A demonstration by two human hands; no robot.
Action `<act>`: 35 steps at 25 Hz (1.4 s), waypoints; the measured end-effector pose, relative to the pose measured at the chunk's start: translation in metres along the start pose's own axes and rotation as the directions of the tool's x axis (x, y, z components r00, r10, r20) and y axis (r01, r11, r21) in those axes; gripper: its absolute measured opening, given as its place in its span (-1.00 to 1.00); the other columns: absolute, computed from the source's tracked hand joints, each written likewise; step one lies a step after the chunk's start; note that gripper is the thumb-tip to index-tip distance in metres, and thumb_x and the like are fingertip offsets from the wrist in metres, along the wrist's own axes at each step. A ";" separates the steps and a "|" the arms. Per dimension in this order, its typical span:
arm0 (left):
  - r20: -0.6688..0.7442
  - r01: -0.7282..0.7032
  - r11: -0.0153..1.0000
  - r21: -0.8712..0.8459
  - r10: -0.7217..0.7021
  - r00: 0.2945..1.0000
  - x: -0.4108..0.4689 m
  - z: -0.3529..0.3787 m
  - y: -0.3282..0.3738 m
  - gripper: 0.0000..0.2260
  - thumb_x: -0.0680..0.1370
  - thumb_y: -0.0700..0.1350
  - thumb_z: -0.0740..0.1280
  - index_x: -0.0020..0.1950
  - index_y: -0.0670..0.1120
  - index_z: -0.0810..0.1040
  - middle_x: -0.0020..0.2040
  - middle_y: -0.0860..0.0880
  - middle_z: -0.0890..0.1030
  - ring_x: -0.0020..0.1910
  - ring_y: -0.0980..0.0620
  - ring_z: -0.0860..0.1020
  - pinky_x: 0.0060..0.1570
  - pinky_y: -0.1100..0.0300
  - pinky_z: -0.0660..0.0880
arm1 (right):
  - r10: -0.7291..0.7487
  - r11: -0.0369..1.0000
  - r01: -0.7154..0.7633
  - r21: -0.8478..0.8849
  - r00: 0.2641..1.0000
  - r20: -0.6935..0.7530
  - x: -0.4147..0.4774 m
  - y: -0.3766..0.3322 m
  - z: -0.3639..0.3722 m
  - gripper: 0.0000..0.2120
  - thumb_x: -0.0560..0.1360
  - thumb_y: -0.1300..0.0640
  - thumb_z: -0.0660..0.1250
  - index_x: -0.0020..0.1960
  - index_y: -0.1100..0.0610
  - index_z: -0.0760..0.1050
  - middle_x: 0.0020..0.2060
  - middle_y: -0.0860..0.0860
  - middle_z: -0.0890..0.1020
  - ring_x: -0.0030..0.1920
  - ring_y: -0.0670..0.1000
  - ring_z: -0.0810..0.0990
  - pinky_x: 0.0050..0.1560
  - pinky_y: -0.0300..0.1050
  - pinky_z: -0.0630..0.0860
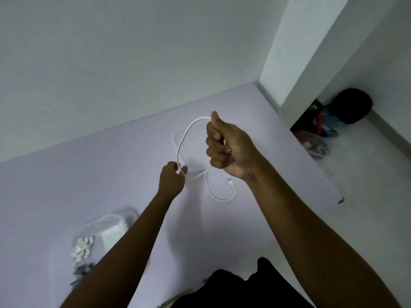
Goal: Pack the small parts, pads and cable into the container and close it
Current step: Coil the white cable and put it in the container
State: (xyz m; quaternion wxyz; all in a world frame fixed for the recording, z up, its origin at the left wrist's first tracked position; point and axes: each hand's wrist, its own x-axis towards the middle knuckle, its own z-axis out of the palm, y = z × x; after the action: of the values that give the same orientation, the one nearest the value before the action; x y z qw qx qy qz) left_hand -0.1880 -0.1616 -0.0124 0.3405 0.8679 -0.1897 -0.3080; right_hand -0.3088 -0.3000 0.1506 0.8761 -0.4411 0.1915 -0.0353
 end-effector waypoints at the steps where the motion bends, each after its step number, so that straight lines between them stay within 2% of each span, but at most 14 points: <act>1: 0.022 -0.071 0.993 -0.098 0.074 0.997 -0.014 -0.017 0.014 -0.69 0.63 0.11 0.19 0.11 -0.09 0.56 0.07 0.04 0.59 0.08 0.00 0.58 0.04 0.15 0.46 | 0.014 1.000 -0.014 0.016 1.000 -0.009 0.002 0.004 0.017 -0.54 0.62 -0.19 0.15 -0.34 0.06 0.24 -0.53 -0.03 0.12 -0.55 -0.07 0.02 -0.51 -0.23 -0.03; 3: 0.154 -0.129 0.908 -0.399 0.204 0.967 -0.045 -0.064 0.043 -0.54 0.65 0.23 0.04 0.23 0.01 0.59 0.20 0.08 0.62 0.23 0.10 0.55 0.24 0.14 0.42 | 0.027 0.995 -0.030 0.094 0.999 0.029 0.007 0.016 0.056 -0.52 0.64 -0.19 0.08 -0.34 0.06 0.18 -0.51 -0.03 0.07 -0.54 -0.07 0.01 -0.52 -0.23 -0.04; 6: 0.305 -0.104 0.770 -0.630 0.368 0.879 -0.077 -0.135 0.051 -0.47 0.69 0.14 -0.01 0.00 -0.11 0.67 0.02 -0.07 0.69 0.14 0.02 0.62 0.30 0.09 0.44 | -0.103 0.969 0.082 0.231 0.992 0.078 0.017 0.016 0.122 -0.59 0.66 -0.07 0.05 -0.31 0.07 0.27 -0.48 -0.03 0.11 -0.52 -0.07 0.05 -0.51 -0.19 0.01; 8: 0.269 -0.152 0.779 -0.609 0.383 0.884 -0.096 -0.162 0.041 -0.54 0.69 0.09 0.05 -0.11 -0.19 0.58 -0.13 -0.11 0.63 -0.01 -0.04 0.62 0.23 0.01 0.50 | -0.187 0.946 0.160 0.280 0.980 0.071 0.020 0.001 0.160 -0.63 0.67 -0.04 0.06 -0.27 0.07 0.29 -0.46 -0.04 0.16 -0.49 -0.07 0.09 -0.49 -0.19 0.08; 11: 0.012 -0.298 0.809 -0.506 0.352 0.936 -0.113 -0.191 0.017 -0.76 0.55 0.07 0.33 0.11 -0.05 0.51 0.04 0.00 0.60 0.05 0.06 0.58 0.14 0.02 0.51 | -0.179 0.957 0.137 0.256 0.973 0.148 0.008 -0.014 0.212 -0.64 0.67 -0.04 0.07 -0.27 0.05 0.28 -0.45 -0.06 0.18 -0.48 -0.08 0.09 -0.50 -0.21 0.08; 13: -0.075 -0.435 0.808 -0.397 0.444 0.893 -0.127 -0.217 0.020 -0.54 0.47 0.08 0.41 0.32 0.02 0.42 0.23 0.07 0.54 0.20 0.14 0.53 0.16 0.15 0.51 | -0.129 0.977 0.079 0.198 0.959 0.253 0.000 -0.010 0.248 -0.65 0.66 -0.03 0.06 -0.27 0.05 0.25 -0.46 -0.06 0.16 -0.48 -0.08 0.07 -0.50 -0.20 0.04; 17: 0.007 -0.499 0.813 -0.300 0.525 0.851 -0.166 -0.249 0.034 -0.77 0.64 -0.20 0.20 0.29 -0.17 0.47 0.09 0.01 0.52 0.01 0.22 0.52 -0.03 0.44 0.49 | -0.126 0.986 0.076 0.151 0.928 0.351 -0.009 0.011 0.306 -0.66 0.66 -0.02 0.06 -0.26 0.06 0.27 -0.49 -0.06 0.22 -0.48 -0.08 0.13 -0.47 -0.20 0.10; 19: 0.154 -0.486 0.788 -0.379 0.571 0.806 -0.175 -0.251 0.024 -0.79 0.68 -0.17 0.14 0.08 -0.20 0.55 -0.14 -0.07 0.58 -0.16 0.13 0.62 0.07 0.23 0.57 | -0.270 0.956 0.232 0.179 0.936 0.228 -0.006 0.009 0.309 -0.66 0.68 0.00 0.08 -0.23 0.09 0.33 -0.45 -0.03 0.27 -0.44 -0.05 0.27 -0.38 -0.19 0.27; 21: 0.267 -0.419 0.801 -0.428 0.555 0.788 -0.184 -0.265 0.009 -0.71 0.67 -0.03 0.19 -0.06 -0.21 0.55 -0.37 -0.09 0.43 -0.41 0.00 0.51 -0.14 0.01 0.60 | -0.425 0.905 0.422 0.056 0.903 0.064 0.000 0.002 0.299 -0.67 0.69 0.03 0.09 -0.18 0.13 0.39 -0.40 0.02 0.36 -0.35 0.00 0.41 -0.22 -0.14 0.45; 23: 0.260 -0.417 0.830 -0.370 0.524 0.811 -0.192 -0.285 -0.001 -0.69 0.63 0.04 0.25 -0.15 -0.16 0.54 -0.44 -0.07 0.34 -0.49 0.03 0.34 -0.38 0.12 0.45 | -0.518 0.829 0.492 -0.265 0.855 -0.034 0.007 0.001 0.283 -0.68 0.71 0.08 0.08 -0.17 0.15 0.41 -0.37 0.06 0.44 -0.31 0.05 0.49 -0.15 -0.08 0.51; 26: 0.193 -0.501 0.803 -0.323 0.574 0.796 -0.206 -0.316 0.000 -0.72 0.61 0.03 0.31 -0.22 -0.10 0.55 -0.44 -0.10 0.30 -0.50 0.05 0.24 -0.46 0.26 0.28 | -0.522 0.655 0.343 -0.674 0.849 -0.075 0.008 0.017 0.269 -0.67 0.69 0.08 0.08 -0.18 0.17 0.43 -0.41 0.08 0.51 -0.35 0.08 0.57 -0.15 0.04 0.54; 29: 0.122 -0.569 0.727 -0.385 0.651 0.749 -0.215 -0.347 0.016 -0.77 0.61 -0.05 0.30 -0.19 -0.12 0.59 -0.46 -0.11 0.25 -0.51 0.03 0.19 -0.49 0.27 0.20 | -0.414 0.526 0.184 -0.830 0.908 -0.061 -0.007 0.038 0.273 -0.54 0.67 -0.10 0.09 -0.27 0.16 0.40 -0.49 0.10 0.51 -0.45 0.05 0.53 -0.21 0.07 0.54; 32: 0.016 -0.581 0.662 -0.474 0.666 0.745 -0.209 -0.367 0.026 -0.74 0.59 -0.01 0.29 -0.16 -0.15 0.59 -0.47 -0.07 0.22 -0.49 0.02 0.13 -0.47 0.20 0.11 | -0.151 0.742 0.119 -0.660 0.989 0.009 -0.019 0.049 0.292 -0.41 0.60 -0.34 0.03 -0.36 0.10 0.28 -0.51 0.02 0.29 -0.53 0.00 0.24 -0.48 -0.16 0.21; 35: -0.116 -0.581 0.677 -0.452 0.601 0.791 -0.191 -0.365 0.020 -0.71 0.62 0.03 0.26 -0.18 -0.14 0.55 -0.48 -0.05 0.24 -0.50 0.03 0.15 -0.47 0.23 0.15 | 0.032 0.975 0.024 -0.220 0.969 0.247 -0.024 0.044 0.309 -0.45 0.60 -0.32 0.02 -0.34 0.09 0.25 -0.49 -0.02 0.17 -0.54 -0.08 0.08 -0.53 -0.22 0.01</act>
State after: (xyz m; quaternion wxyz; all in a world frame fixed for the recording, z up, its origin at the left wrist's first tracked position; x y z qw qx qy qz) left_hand -0.0885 0.1003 0.2903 0.6149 0.6452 -0.3873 -0.2358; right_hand -0.2221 -0.0328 0.2894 0.8388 -0.5362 0.0838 0.0436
